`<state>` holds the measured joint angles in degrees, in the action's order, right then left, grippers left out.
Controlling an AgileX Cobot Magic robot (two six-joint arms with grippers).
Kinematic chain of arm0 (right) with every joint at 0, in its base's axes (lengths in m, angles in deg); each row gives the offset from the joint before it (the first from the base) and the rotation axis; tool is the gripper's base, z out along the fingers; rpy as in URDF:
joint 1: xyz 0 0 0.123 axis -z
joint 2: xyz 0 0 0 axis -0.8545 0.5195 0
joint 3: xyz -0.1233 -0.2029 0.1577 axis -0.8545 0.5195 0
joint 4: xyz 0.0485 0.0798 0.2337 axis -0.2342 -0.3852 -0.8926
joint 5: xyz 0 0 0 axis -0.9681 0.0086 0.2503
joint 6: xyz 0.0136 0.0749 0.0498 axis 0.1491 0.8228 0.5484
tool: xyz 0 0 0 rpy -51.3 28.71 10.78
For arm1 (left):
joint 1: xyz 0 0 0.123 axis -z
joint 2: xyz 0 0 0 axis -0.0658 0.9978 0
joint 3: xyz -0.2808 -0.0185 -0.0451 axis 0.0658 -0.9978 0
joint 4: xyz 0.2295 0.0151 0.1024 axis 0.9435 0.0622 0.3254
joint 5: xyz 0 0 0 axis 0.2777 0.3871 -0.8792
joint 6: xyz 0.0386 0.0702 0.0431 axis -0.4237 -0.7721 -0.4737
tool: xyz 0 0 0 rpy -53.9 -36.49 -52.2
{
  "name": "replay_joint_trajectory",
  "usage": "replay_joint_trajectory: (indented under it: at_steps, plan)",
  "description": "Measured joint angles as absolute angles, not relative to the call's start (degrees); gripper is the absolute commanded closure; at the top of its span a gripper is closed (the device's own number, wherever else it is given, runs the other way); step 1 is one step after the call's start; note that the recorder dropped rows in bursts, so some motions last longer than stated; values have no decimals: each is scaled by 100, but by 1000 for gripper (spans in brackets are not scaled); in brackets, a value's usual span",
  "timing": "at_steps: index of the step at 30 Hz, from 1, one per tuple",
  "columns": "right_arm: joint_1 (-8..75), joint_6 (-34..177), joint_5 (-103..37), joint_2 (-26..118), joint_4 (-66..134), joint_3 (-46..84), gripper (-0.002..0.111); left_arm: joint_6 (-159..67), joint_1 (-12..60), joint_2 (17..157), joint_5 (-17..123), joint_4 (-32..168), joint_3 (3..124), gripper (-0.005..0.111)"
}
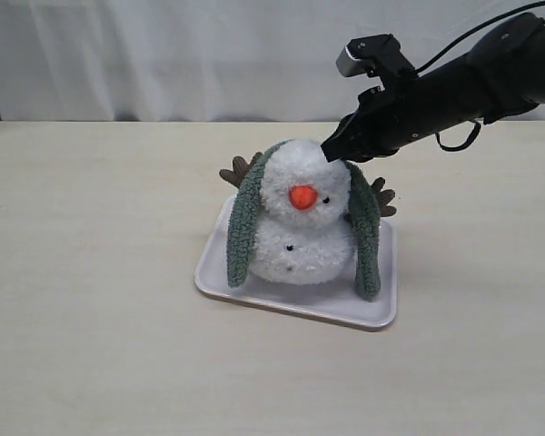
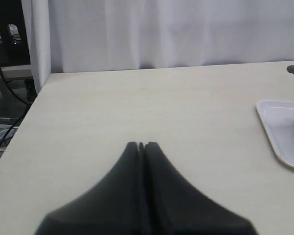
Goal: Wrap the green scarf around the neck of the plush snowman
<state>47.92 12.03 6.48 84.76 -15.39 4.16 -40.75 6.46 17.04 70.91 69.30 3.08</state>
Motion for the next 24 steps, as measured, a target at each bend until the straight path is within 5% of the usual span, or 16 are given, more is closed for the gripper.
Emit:
replay_joint_trajectory:
  at_steps: [13,18,24]
  plan:
    - [4792,1354,829,8253,-1270,416,103,-4075,646,1704,7091,6930,308,107]
    - [4792,2062,947,7573,-998,416,81,-4075,646,1704,7091,6930,308,107]
    - [4792,3731,2325,6818,1118,429,80,-4075,646,1704,7091,6930,308,107]
